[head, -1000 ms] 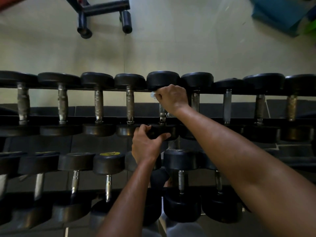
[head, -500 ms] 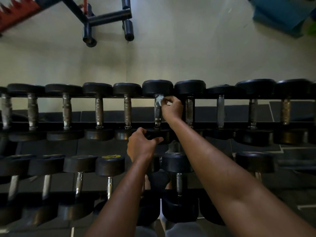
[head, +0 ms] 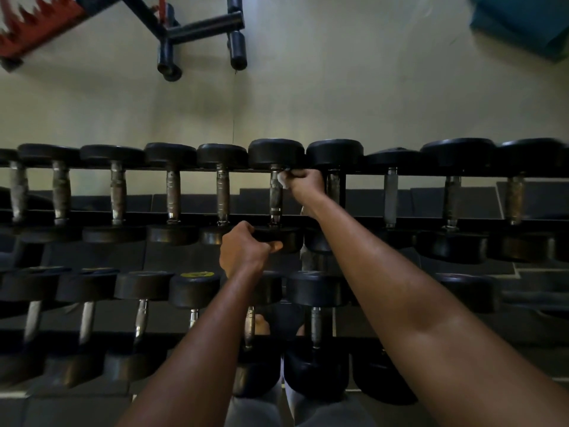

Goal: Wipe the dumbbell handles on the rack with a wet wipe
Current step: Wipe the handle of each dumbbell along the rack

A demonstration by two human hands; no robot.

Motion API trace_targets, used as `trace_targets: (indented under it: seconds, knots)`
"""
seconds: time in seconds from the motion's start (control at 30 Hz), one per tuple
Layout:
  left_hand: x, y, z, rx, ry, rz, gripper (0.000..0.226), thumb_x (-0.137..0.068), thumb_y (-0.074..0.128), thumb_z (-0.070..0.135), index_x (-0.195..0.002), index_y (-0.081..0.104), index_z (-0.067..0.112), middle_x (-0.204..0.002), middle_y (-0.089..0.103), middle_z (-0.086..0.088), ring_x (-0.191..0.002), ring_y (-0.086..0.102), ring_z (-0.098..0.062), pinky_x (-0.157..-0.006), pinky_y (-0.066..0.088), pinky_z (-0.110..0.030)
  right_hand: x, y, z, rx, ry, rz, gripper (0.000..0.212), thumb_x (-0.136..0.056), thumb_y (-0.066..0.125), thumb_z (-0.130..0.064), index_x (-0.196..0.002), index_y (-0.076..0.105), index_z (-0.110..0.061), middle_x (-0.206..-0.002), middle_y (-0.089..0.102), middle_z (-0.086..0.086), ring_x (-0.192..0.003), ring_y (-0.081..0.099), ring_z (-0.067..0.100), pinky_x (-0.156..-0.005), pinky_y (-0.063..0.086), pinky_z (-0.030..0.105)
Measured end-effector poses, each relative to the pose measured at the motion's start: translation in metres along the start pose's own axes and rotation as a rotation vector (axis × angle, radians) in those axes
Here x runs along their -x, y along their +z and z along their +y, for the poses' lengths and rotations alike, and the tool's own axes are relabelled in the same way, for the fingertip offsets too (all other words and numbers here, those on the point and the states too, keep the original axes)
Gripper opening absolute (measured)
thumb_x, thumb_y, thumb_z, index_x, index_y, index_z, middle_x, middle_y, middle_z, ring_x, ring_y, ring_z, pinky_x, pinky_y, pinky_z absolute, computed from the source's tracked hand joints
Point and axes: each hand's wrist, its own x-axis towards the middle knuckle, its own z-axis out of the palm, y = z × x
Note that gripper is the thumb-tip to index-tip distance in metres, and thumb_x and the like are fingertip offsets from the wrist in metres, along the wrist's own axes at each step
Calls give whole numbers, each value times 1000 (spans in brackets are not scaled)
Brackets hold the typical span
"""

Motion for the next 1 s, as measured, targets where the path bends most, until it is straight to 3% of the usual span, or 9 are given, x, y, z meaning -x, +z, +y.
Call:
trace_targets:
  seconds: [0.17, 0.27, 0.37, 0.43, 0.57, 0.7, 0.83, 0.93, 1.0]
  knots:
    - [-3, 0, -2, 3, 8, -9, 58, -70, 99, 48, -113, 69, 24, -106, 74, 5, -97, 70, -16, -77, 58, -34, -6, -6, -3, 101, 28, -35, 9, -97, 79, -20, -103, 77, -13, -99, 77, 0, -100, 72, 14, -86, 54, 27]
    - [-2, -2, -2, 1, 24, -12, 58, -72, 99, 47, -114, 67, 23, -107, 72, 4, -97, 67, -15, -75, 55, -33, 4, -9, 9, 115, 140, -120, 20, -103, 70, -15, -120, 70, -4, -103, 76, 5, -93, 75, 15, -67, 54, 17]
    - [0, -3, 0, 4, 25, -25, 56, -73, 98, 46, -113, 66, 23, -106, 70, 5, -96, 65, -14, -75, 52, -33, 14, -12, 21, 99, 159, -156, 24, -104, 65, -7, -127, 68, -1, -107, 75, 9, -91, 77, 18, -66, 58, 18]
    - [1, -3, 1, 6, 32, -30, 54, -75, 97, 45, -113, 65, 23, -105, 70, 5, -94, 64, -13, -74, 50, -32, 18, -14, 27, 213, 102, -150, 26, -99, 74, -11, -124, 72, -5, -108, 75, 5, -99, 74, 18, -70, 57, 19]
    - [2, -2, 0, 4, 50, -37, 51, -76, 96, 44, -112, 66, 25, -104, 70, 6, -92, 64, -11, -70, 48, -29, 27, -17, 33, 365, 88, -237, 27, -90, 85, -25, -112, 75, -13, -108, 78, 3, -103, 73, 15, -96, 57, 37]
    - [4, -3, 0, 0, 57, -35, 51, -76, 96, 45, -111, 66, 26, -103, 71, 7, -92, 66, -11, -70, 48, -29, 41, -13, 27, 657, 13, -212, 28, -88, 87, -34, -105, 73, -17, -98, 75, 1, -92, 73, 15, -83, 60, 36]
    - [2, -4, 1, 19, 36, -39, 53, -72, 98, 48, -108, 65, 27, -102, 71, 8, -92, 68, -12, -71, 51, -31, 47, -18, 3, 675, -257, -213, 18, -92, 84, -35, -104, 80, -22, -98, 73, -11, -91, 67, 5, -74, 50, 25]
    - [1, -4, -1, 37, 10, -38, 55, -72, 98, 50, -110, 66, 26, -102, 72, 7, -91, 68, -13, -67, 49, -31, 42, -9, -22, 849, -691, 46, 18, -98, 76, -39, -105, 81, -24, -100, 73, -7, -91, 65, 11, -75, 52, 30]
    - [2, -2, -3, 43, 3, -33, 57, -72, 98, 50, -114, 67, 26, -104, 73, 6, -93, 69, -14, -67, 49, -31, 35, -1, -27, 1003, -863, 203, 24, -101, 69, -40, -94, 81, -21, -88, 72, -3, -84, 64, 17, -69, 52, 34]
